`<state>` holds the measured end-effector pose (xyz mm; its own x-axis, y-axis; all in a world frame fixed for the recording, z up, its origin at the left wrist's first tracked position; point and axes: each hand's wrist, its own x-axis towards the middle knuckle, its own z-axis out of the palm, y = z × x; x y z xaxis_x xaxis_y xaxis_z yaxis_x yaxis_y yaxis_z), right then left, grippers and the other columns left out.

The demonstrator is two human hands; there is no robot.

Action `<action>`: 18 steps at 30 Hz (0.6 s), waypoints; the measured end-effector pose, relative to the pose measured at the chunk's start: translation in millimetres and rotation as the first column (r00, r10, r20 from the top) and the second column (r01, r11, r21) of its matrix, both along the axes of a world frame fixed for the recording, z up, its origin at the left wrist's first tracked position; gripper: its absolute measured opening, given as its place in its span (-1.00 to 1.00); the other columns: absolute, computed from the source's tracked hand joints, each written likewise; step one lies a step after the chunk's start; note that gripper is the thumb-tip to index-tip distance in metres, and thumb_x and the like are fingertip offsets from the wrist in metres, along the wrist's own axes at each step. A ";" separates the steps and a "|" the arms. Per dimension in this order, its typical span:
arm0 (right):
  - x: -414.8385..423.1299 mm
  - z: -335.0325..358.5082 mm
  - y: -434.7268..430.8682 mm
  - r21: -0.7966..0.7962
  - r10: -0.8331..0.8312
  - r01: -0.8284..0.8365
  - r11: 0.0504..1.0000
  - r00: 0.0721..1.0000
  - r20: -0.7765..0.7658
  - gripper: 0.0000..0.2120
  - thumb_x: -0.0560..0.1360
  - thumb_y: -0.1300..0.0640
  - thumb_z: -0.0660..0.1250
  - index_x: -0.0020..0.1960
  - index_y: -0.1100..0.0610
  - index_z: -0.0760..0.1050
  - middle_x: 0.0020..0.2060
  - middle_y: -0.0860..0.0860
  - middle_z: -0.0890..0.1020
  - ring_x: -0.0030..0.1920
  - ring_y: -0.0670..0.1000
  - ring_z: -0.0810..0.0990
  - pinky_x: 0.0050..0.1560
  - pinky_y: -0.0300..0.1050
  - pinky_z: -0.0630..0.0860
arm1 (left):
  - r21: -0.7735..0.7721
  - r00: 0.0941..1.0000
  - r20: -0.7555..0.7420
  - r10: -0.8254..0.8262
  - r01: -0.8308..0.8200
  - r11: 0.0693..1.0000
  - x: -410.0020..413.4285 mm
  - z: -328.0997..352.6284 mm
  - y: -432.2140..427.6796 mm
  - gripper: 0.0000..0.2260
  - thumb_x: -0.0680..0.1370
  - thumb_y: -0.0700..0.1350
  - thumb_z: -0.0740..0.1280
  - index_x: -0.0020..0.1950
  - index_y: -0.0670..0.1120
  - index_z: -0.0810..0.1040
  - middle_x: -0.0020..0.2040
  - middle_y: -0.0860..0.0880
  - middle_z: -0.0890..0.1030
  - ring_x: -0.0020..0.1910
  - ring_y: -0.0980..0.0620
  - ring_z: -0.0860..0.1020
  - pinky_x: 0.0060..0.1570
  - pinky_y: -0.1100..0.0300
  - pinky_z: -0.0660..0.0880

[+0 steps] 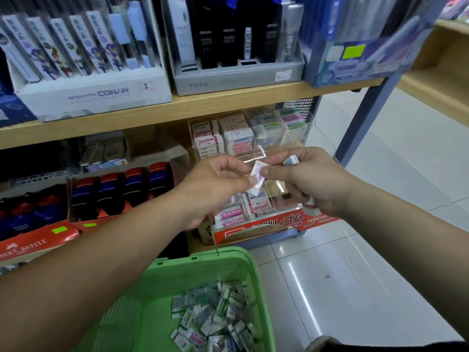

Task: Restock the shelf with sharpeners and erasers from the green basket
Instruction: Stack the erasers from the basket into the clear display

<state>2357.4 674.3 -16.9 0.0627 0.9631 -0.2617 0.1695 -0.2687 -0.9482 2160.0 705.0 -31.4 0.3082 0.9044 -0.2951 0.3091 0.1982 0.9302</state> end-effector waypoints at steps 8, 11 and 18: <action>29.6 -0.8 -9.2 -0.231 -0.096 0.090 0.969 0.995 -0.013 -0.74 0.59 -0.03 0.41 0.11 0.15 0.62 -0.27 0.02 0.64 -0.38 0.00 0.50 -0.44 -0.23 0.38 | 0.072 0.789 -0.534 -0.304 0.401 0.913 31.6 -2.7 12.6 -0.90 0.47 -0.21 0.57 -0.06 -0.06 0.73 -0.26 0.07 0.71 -0.32 0.23 0.66 -0.32 0.38 0.55; 32.9 -1.5 -12.8 -0.242 -0.065 0.059 0.969 0.998 -0.017 -0.76 0.57 -0.06 0.42 0.12 0.09 0.65 -0.11 0.05 0.68 -0.24 0.08 0.57 -0.31 -0.13 0.41 | 0.050 0.700 -0.637 -0.323 0.455 0.889 42.6 -7.4 18.2 -0.93 0.47 -0.18 0.57 -0.13 -0.01 0.75 -0.36 0.18 0.68 -0.29 0.18 0.66 -0.24 0.27 0.56; 26.3 -0.8 -15.2 -0.135 0.020 -0.024 0.991 0.999 -0.025 -0.85 0.57 0.07 0.46 0.09 0.11 0.68 -0.18 0.08 0.67 -0.39 0.00 0.46 -0.38 -0.16 0.30 | 0.122 0.874 -0.469 -0.130 0.209 0.970 38.9 1.8 9.4 -0.83 0.69 0.00 0.31 0.01 0.02 0.68 -0.17 0.00 0.71 -0.37 0.12 0.62 -0.42 0.24 0.49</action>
